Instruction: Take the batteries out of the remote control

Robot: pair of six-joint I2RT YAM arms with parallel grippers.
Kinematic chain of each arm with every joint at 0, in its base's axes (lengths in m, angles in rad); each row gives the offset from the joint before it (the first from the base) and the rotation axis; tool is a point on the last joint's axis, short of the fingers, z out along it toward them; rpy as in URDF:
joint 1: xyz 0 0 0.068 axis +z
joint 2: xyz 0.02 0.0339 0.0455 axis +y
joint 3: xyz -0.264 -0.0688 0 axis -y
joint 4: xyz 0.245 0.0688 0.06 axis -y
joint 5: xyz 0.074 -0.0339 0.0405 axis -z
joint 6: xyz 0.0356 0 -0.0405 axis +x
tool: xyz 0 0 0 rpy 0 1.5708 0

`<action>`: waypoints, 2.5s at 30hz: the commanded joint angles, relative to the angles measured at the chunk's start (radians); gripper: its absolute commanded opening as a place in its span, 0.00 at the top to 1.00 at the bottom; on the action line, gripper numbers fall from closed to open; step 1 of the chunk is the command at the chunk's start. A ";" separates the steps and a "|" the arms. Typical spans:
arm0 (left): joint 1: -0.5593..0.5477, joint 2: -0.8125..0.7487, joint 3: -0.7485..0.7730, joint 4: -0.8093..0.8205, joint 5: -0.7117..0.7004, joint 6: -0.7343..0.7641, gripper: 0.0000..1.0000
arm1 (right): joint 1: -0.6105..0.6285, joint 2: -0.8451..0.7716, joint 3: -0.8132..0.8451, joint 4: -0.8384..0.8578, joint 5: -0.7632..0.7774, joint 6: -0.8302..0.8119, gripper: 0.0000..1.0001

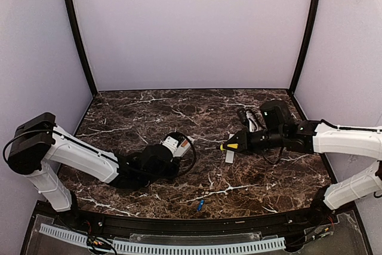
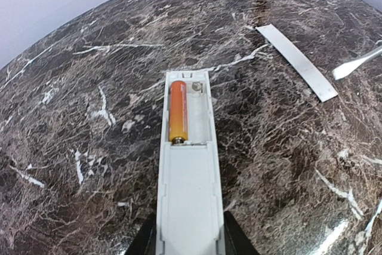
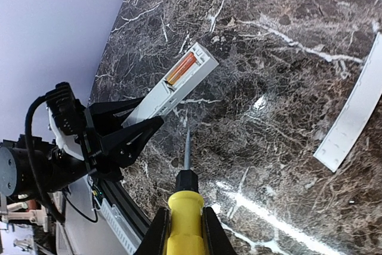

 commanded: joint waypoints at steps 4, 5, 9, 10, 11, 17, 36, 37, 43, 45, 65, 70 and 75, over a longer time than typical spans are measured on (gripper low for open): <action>-0.050 0.041 -0.054 0.246 -0.027 0.133 1.00 | 0.013 0.108 -0.018 0.227 -0.097 0.136 1.00; -0.052 0.044 -0.054 0.248 -0.028 0.136 1.00 | 0.018 0.125 -0.013 0.240 -0.102 0.141 1.00; -0.054 0.051 -0.053 0.261 -0.029 0.137 1.00 | 0.035 0.166 0.019 0.268 -0.100 0.152 1.00; -0.054 0.052 -0.054 0.269 -0.029 0.137 1.00 | 0.038 0.172 0.023 0.273 -0.098 0.152 1.00; -0.054 0.051 -0.055 0.273 -0.027 0.138 1.00 | 0.040 0.178 0.025 0.276 -0.096 0.154 1.00; -0.057 0.059 -0.057 0.312 -0.018 0.154 1.00 | 0.045 0.188 0.025 0.292 -0.076 0.168 1.00; -0.057 0.064 -0.096 0.458 0.019 0.161 1.00 | 0.045 0.140 0.000 0.261 0.009 0.184 1.00; -0.057 0.064 -0.096 0.468 0.020 0.162 1.00 | 0.045 0.141 0.000 0.260 0.009 0.184 1.00; -0.057 0.068 -0.104 0.502 0.025 0.182 1.00 | 0.050 0.134 0.005 0.223 0.038 0.182 1.00; -0.058 0.070 -0.108 0.519 0.030 0.192 1.00 | 0.051 0.136 0.005 0.221 0.041 0.183 1.00; -0.086 0.071 -0.135 0.671 0.077 0.325 1.00 | 0.066 0.206 0.000 0.302 0.010 0.217 1.00; -0.086 0.065 -0.152 0.713 0.125 0.353 1.00 | 0.066 0.216 -0.027 0.380 -0.025 0.219 1.00; -0.086 0.059 -0.168 0.738 0.131 0.367 1.00 | 0.066 0.222 -0.060 0.433 -0.037 0.234 1.00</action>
